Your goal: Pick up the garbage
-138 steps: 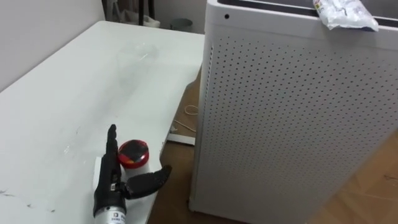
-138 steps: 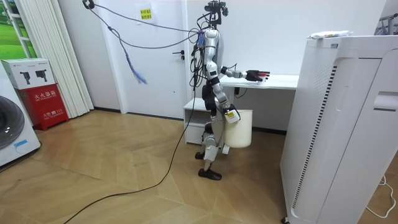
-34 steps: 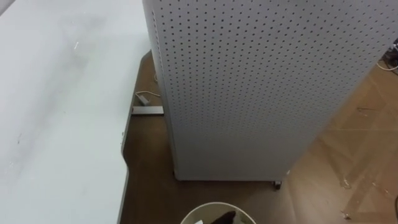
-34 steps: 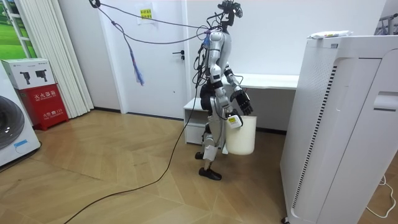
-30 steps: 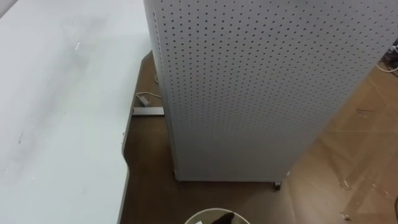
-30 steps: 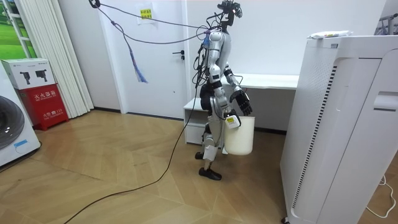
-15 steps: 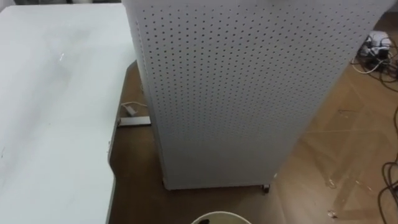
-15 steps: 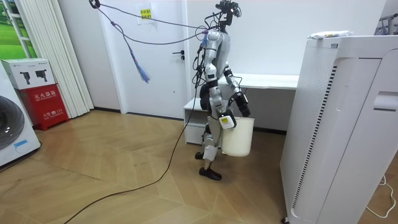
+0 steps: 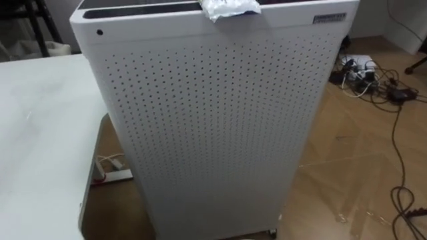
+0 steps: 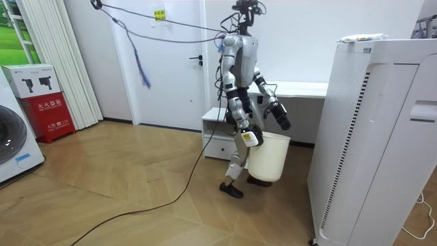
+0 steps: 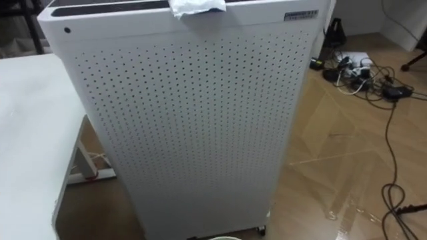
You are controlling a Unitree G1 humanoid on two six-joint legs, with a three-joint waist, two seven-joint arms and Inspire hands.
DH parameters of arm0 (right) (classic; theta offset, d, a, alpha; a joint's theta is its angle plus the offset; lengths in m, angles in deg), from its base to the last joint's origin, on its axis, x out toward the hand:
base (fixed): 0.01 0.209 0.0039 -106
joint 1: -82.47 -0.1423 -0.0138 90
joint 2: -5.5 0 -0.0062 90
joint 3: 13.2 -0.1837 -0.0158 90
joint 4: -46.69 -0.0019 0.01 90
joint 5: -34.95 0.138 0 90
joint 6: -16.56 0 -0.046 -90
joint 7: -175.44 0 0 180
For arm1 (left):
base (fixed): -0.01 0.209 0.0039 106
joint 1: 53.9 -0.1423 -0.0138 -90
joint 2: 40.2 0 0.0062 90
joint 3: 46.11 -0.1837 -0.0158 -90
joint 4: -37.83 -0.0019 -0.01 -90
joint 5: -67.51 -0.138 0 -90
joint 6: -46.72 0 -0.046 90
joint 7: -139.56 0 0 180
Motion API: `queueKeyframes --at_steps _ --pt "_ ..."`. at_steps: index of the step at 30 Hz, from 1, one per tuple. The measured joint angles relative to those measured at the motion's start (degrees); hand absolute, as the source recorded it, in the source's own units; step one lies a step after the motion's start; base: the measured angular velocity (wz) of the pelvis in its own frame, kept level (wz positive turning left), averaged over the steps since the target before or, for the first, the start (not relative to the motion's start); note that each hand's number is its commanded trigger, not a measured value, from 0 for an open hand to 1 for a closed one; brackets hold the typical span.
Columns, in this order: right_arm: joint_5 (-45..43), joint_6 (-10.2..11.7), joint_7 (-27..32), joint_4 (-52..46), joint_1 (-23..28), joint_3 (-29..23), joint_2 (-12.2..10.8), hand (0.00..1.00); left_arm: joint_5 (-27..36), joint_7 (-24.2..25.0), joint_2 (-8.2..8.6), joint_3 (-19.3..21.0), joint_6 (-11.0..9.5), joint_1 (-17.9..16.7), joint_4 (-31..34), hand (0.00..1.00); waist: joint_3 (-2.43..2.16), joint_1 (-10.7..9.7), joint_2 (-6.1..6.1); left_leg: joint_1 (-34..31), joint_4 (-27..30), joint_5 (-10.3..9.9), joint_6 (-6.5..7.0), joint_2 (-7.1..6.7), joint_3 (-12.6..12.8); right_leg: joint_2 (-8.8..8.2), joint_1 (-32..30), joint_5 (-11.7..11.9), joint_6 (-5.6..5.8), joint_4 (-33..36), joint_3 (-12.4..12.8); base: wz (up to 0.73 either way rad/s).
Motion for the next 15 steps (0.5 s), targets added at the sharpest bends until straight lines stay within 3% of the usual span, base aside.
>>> queueKeyframes --at_steps 1,6,8,13,15 --pt "-0.03 0.02 -0.03 -0.12 0.02 0.01 -0.04 1.00 0.00 0.01 -0.16 0.30 -0.03 0.02 0.01 0.00 -0.11 -0.03 -0.25 0.15 0.30 -0.12 0.36 -0.38 0.10 -0.42 0.22 -0.20 0.28 -0.23 -0.18 -0.05" --pt "-1.24 0.09 0.67 -2.65 -0.06 -0.62 0.06 1.00 0.22 -0.02 -0.12 3.52 -0.40 0.31 0.00 0.00 0.59 0.00 -1.03 0.44 1.47 -3.45 1.58 -2.82 0.49 -3.03 1.93 -1.97 1.89 -1.48 -0.05 0.03" --pt "-1.26 0.09 0.66 -2.88 -0.37 -0.51 -0.09 1.00 0.26 -0.87 -0.23 3.55 -0.41 0.28 0.02 0.00 0.61 0.58 -1.02 0.42 2.56 -5.10 1.86 -2.85 1.41 -3.66 1.93 -2.29 2.45 -0.55 -0.12 -0.10" --pt "-1.26 0.10 0.67 -3.45 -0.39 -0.52 -0.48 1.00 -1.77 -3.85 -0.24 4.54 -0.59 0.15 0.25 0.00 0.96 2.06 -1.30 3.32 3.17 -8.58 2.87 -3.74 3.00 -6.34 -0.47 -2.26 3.24 9.70 -0.98 -0.13" --pt "-1.26 0.14 0.71 -3.51 -0.37 -0.16 -0.49 1.00 -4.06 -6.05 -0.29 5.47 -0.99 0.07 0.93 0.00 0.92 2.63 -1.13 4.47 3.48 -10.09 3.32 -3.74 3.11 -7.03 -1.17 -0.88 5.45 12.86 -2.14 -0.12"
